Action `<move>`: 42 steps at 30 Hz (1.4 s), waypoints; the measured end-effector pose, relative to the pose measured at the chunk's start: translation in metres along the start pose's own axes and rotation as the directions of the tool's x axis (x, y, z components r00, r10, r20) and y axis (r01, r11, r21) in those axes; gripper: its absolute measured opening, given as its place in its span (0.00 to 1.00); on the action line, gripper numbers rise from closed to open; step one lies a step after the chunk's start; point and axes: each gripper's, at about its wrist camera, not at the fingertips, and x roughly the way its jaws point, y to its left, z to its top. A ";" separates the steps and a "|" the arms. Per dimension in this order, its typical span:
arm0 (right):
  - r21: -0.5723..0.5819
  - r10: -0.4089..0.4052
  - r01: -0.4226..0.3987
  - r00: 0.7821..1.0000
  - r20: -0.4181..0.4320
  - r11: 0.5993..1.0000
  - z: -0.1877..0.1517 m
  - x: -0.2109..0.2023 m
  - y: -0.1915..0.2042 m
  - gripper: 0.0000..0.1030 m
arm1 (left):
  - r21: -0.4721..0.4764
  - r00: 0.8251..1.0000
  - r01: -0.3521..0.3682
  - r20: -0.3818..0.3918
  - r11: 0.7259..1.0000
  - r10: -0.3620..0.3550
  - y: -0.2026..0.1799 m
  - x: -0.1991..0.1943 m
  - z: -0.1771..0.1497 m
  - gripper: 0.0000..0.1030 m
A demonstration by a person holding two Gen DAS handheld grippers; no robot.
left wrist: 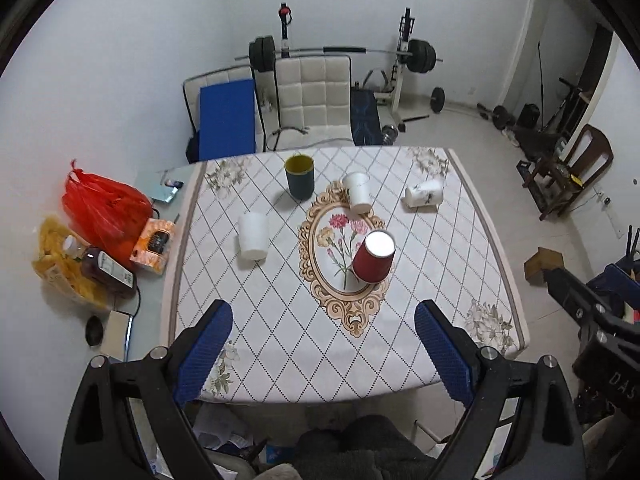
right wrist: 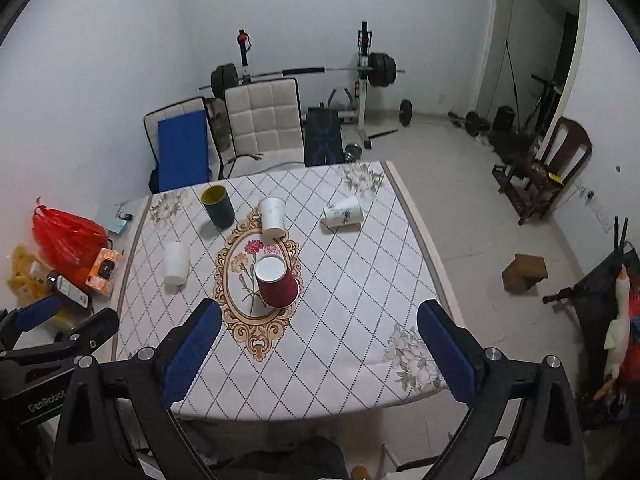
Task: Flip cup upside down
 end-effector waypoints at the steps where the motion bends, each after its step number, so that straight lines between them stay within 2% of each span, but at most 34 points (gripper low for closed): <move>1: -0.004 0.004 -0.004 1.000 0.008 1.000 -0.001 -0.010 -0.001 0.98 | -0.004 1.000 -0.007 0.013 1.000 0.007 -0.001 -0.008 -0.001 0.91; 2: -0.007 0.009 -0.008 1.000 0.014 1.000 -0.002 -0.020 -0.002 0.98 | -0.007 1.000 -0.017 0.023 1.000 0.017 -0.002 -0.015 -0.002 0.91; 5: -0.013 0.011 -0.010 0.999 0.038 1.000 -0.002 -0.046 -0.008 0.99 | -0.020 0.998 -0.038 0.047 0.999 0.039 -0.006 -0.032 -0.006 0.99; 13: -0.033 0.015 -0.013 0.998 0.069 0.999 0.002 -0.078 -0.024 0.99 | -0.050 0.996 -0.038 0.073 0.998 0.041 -0.013 -0.049 -0.011 0.99; 25: -0.038 0.031 -0.030 0.999 0.025 0.999 0.005 -0.062 -0.036 0.99 | -0.052 0.997 -0.039 0.071 0.998 0.042 -0.016 -0.052 -0.014 0.99; 42: -0.054 0.043 -0.042 0.999 0.009 0.998 0.011 -0.050 -0.028 0.99 | -0.071 0.997 -0.050 0.059 0.996 0.054 -0.007 -0.050 -0.015 0.99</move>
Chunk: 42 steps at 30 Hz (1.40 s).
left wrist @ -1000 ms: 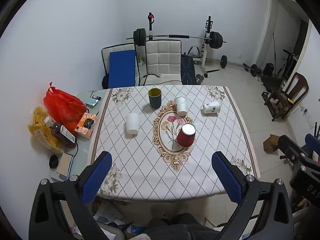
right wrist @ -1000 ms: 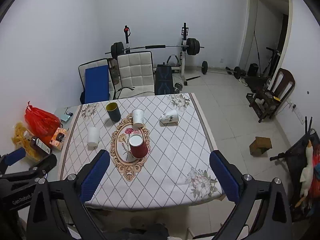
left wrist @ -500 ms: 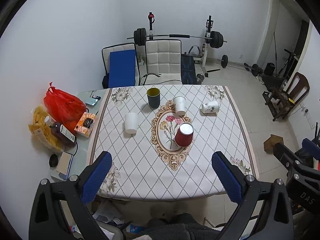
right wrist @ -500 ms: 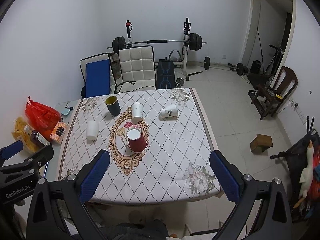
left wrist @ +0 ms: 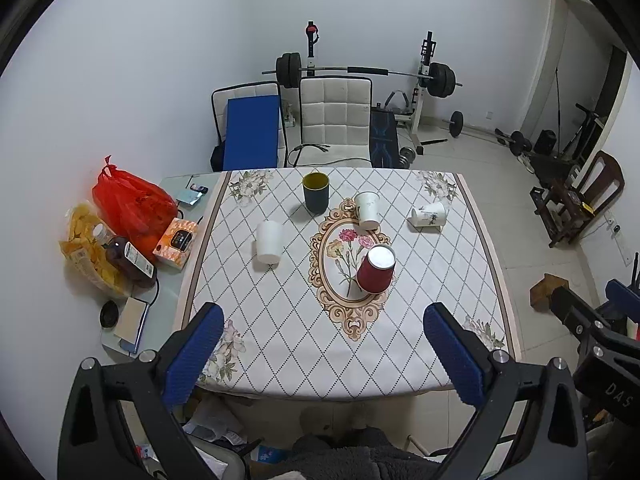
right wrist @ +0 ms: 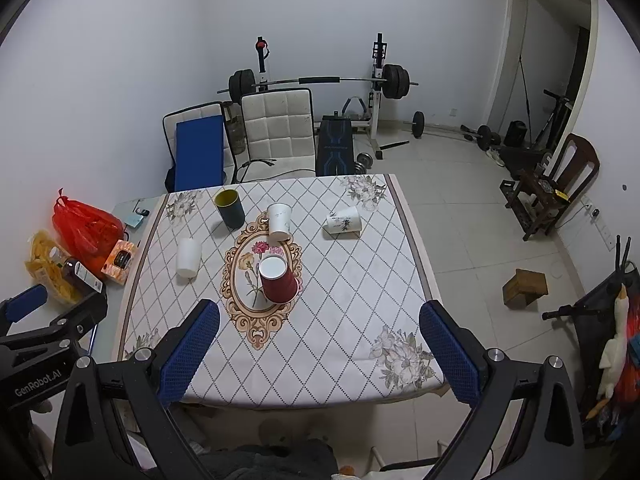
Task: Flip cup upside down
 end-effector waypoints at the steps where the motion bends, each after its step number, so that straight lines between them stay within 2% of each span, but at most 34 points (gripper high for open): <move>1: -0.001 -0.001 0.001 1.000 0.001 1.000 0.000 0.000 0.001 0.99 | 0.000 1.000 -0.002 0.001 1.000 0.002 0.001 0.000 0.000 0.99; 42: 0.002 -0.007 0.007 1.000 -0.004 1.000 0.001 0.017 0.005 0.99 | 0.033 1.000 -0.023 0.012 0.999 0.022 0.010 0.009 0.011 0.99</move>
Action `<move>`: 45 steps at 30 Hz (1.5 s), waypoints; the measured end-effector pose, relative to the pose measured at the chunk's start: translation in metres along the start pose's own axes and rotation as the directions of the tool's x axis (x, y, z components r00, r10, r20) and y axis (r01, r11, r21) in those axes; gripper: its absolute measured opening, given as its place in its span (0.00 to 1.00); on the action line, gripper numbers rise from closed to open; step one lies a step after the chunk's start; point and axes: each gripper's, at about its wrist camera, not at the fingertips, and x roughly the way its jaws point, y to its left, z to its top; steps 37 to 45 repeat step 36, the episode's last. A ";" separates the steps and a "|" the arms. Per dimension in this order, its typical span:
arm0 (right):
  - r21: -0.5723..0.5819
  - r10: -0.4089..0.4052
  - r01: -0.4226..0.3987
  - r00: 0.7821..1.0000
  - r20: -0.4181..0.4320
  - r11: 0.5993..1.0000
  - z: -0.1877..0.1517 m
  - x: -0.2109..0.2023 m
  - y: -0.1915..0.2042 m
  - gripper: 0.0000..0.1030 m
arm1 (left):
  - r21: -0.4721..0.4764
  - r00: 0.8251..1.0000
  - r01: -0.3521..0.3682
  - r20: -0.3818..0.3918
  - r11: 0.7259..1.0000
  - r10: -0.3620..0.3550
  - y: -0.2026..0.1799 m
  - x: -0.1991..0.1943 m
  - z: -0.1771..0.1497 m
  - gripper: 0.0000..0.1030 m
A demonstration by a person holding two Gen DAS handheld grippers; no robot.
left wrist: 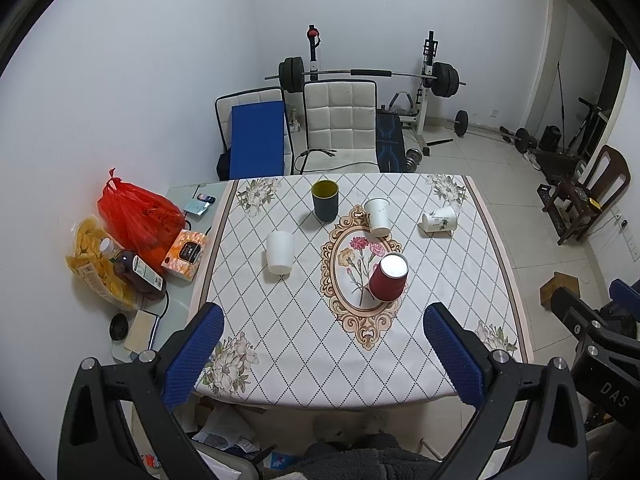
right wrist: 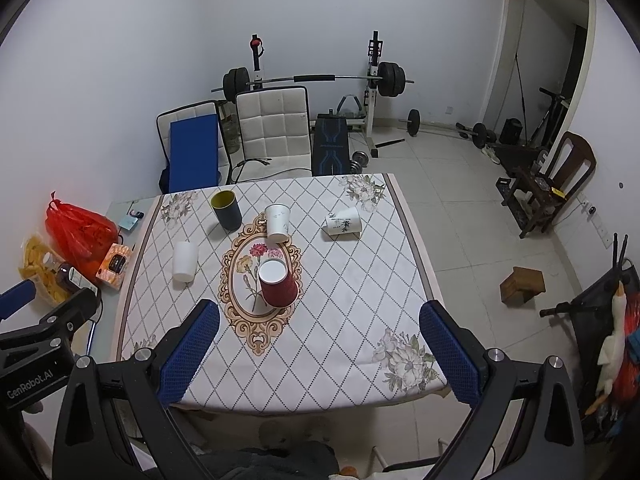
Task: Flip cup upside down
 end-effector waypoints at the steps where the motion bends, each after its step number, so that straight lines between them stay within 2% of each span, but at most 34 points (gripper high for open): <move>1: 0.002 -0.002 0.002 1.000 0.000 1.000 0.001 0.000 0.000 0.99 | 0.001 1.000 0.000 0.000 1.000 0.000 0.000 0.000 0.000 0.99; 45: -0.001 0.005 -0.005 1.000 0.001 1.000 0.000 -0.003 0.003 0.99 | -0.008 1.000 -0.004 0.001 1.000 0.004 0.002 0.001 0.003 0.99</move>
